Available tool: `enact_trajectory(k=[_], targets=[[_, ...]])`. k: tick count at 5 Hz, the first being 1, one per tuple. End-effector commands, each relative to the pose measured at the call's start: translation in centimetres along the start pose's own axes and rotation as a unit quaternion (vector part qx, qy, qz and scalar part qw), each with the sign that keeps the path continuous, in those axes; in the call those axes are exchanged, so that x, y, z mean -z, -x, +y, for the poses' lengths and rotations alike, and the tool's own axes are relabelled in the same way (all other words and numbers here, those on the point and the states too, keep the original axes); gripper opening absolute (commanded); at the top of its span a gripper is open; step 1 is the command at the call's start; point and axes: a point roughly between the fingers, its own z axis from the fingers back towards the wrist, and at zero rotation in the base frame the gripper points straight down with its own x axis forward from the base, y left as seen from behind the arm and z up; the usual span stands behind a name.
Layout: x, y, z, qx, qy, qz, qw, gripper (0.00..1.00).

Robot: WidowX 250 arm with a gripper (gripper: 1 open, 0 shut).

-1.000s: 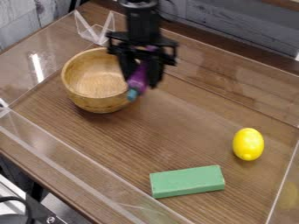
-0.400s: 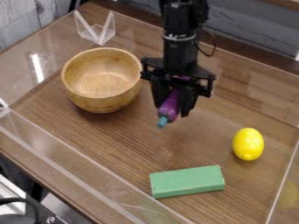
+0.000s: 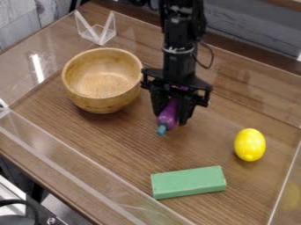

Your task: Remove the purple eggplant from inside the brown bowl and put it on the table

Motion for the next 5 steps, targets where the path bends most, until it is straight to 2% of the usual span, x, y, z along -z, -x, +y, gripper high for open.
enact_trajectory(k=[1, 5], targets=[[-1.1, -1.5, 0.5, -0.008, 0.001, -0.030, 0.9995, 0.00], [-1.1, -2.7, 1.6, -0.032, 0.003, -0.033, 0.9989, 0.00]])
